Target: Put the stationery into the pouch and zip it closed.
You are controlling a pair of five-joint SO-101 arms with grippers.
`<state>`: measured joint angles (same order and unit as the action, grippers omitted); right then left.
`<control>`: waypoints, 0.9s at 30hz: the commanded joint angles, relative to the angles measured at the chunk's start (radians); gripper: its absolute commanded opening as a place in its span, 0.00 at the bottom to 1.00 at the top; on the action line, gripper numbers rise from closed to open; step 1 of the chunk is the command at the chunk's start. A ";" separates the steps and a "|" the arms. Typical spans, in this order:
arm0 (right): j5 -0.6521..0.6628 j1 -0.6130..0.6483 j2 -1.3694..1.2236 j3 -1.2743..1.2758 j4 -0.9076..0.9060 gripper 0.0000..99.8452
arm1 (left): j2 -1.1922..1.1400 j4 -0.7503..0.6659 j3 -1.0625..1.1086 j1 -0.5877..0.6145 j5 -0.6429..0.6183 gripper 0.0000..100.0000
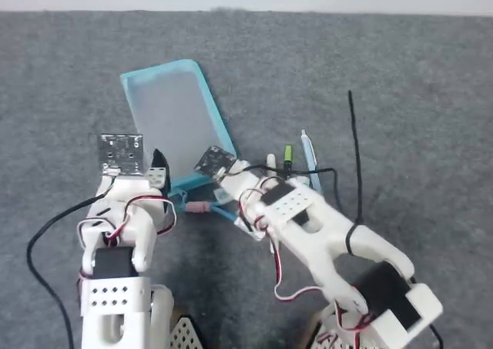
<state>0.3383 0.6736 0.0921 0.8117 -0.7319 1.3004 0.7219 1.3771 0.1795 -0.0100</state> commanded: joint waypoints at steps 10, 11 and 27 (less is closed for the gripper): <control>-0.064 -0.140 0.226 -0.052 -0.217 0.05 | 0.015 -0.135 -0.005 0.183 0.017 0.13; -0.063 -0.140 0.278 -0.052 -0.232 0.06 | 0.015 -0.135 -0.008 0.195 0.017 0.13; -0.012 0.240 0.208 -0.103 -0.073 0.19 | -0.720 -0.249 -0.496 0.592 0.017 0.13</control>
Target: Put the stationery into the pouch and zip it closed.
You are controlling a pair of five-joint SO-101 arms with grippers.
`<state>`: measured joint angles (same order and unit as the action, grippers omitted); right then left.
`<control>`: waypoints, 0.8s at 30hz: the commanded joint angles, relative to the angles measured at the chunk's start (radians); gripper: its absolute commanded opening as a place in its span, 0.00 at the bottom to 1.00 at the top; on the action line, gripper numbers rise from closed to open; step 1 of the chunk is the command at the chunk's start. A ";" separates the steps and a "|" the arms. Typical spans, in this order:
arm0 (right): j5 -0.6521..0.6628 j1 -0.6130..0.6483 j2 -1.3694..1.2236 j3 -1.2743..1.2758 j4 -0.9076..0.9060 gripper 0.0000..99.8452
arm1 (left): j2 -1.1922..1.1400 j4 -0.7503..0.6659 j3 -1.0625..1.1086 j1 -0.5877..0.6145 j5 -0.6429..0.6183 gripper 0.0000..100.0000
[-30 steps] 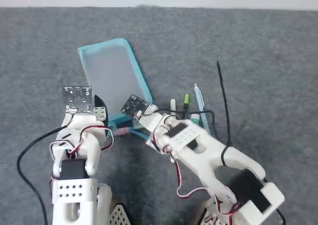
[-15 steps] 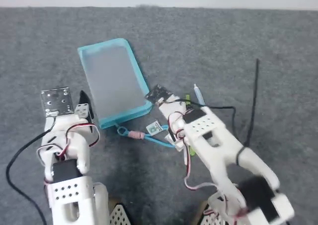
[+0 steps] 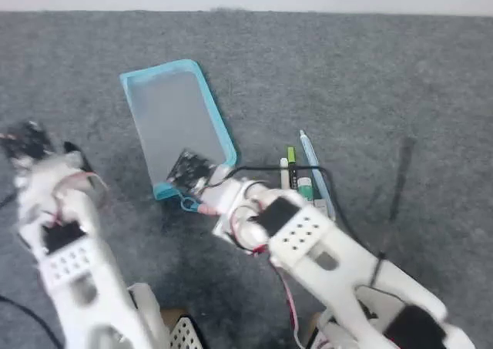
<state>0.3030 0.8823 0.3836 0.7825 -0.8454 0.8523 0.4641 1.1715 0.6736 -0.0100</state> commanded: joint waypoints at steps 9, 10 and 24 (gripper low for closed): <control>0.028 0.033 -0.358 -0.272 0.053 0.19 | -0.555 0.292 -0.762 0.198 0.058 0.12; 0.040 0.033 -0.384 -0.295 0.059 0.19 | -0.555 0.292 -0.760 0.184 0.074 0.12; 0.052 0.030 -0.645 -0.459 0.050 0.15 | -0.562 0.296 -0.759 0.166 0.097 0.12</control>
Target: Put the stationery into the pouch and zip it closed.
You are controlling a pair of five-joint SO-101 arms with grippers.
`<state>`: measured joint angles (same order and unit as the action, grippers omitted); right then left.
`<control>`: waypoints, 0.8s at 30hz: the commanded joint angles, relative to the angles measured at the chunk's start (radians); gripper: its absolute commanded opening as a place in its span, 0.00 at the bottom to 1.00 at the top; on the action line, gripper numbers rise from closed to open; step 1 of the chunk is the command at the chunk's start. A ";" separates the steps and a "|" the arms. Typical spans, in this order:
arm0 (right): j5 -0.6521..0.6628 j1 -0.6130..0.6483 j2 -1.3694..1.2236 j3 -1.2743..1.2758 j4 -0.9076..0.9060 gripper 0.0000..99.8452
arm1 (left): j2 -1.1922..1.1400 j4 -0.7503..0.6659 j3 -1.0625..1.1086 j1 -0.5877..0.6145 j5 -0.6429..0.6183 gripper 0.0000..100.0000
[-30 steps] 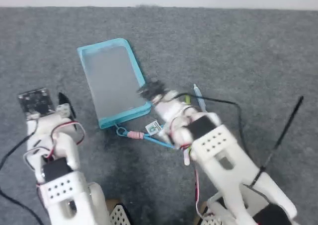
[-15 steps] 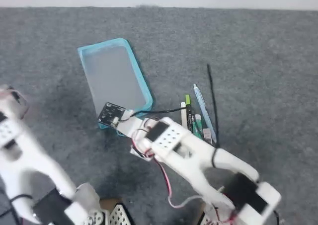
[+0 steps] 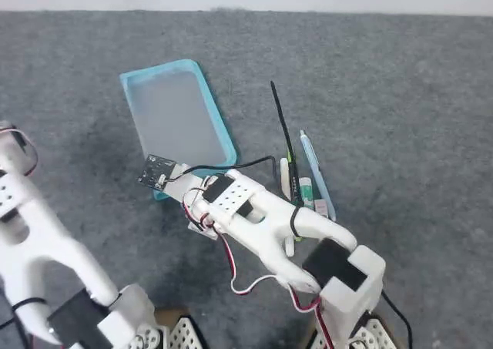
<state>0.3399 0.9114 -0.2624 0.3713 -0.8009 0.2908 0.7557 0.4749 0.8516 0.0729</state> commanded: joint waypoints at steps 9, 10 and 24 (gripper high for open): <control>0.011 -0.050 0.108 -0.044 -0.091 0.00 | 0.057 0.140 -0.042 -0.078 0.114 0.12; -0.003 -0.068 0.148 -0.040 -0.104 0.01 | 0.081 0.172 -0.039 -0.098 0.127 0.12; -0.101 -0.199 1.087 0.393 -0.088 0.01 | 0.563 0.551 0.120 -0.494 0.258 0.13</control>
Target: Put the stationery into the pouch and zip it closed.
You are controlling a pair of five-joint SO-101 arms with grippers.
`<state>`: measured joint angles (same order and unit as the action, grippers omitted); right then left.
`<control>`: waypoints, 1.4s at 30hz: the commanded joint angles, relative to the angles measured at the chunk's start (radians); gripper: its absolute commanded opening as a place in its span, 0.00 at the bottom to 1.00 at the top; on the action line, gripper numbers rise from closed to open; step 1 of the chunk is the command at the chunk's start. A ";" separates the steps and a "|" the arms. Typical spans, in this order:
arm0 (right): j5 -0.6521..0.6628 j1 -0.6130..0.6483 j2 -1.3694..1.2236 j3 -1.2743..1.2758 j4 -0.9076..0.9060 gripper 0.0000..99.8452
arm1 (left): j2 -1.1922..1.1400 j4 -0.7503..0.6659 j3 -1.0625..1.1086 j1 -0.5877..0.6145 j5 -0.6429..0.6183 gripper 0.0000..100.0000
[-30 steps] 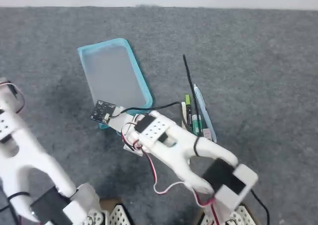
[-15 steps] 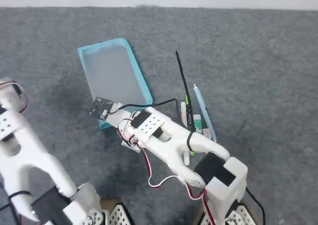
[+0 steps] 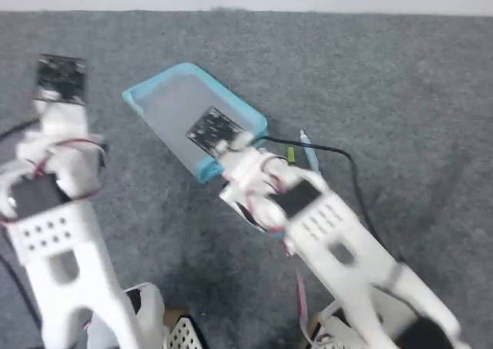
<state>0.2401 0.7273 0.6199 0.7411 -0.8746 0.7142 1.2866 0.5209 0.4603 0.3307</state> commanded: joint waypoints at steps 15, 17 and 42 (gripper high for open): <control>-0.046 -0.153 0.297 -0.012 -0.054 0.01 | 0.545 -0.270 0.558 -0.459 -0.150 0.25; -0.043 -0.153 0.295 -0.012 -0.054 0.01 | 0.586 -0.236 0.558 -0.479 -0.163 0.25; -0.078 -0.042 0.294 0.026 -0.059 0.01 | 0.652 -0.364 0.722 -0.612 -0.235 0.25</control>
<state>0.1711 0.6720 0.8777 0.7810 -0.9283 1.3495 0.9766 1.2436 -0.1534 0.1066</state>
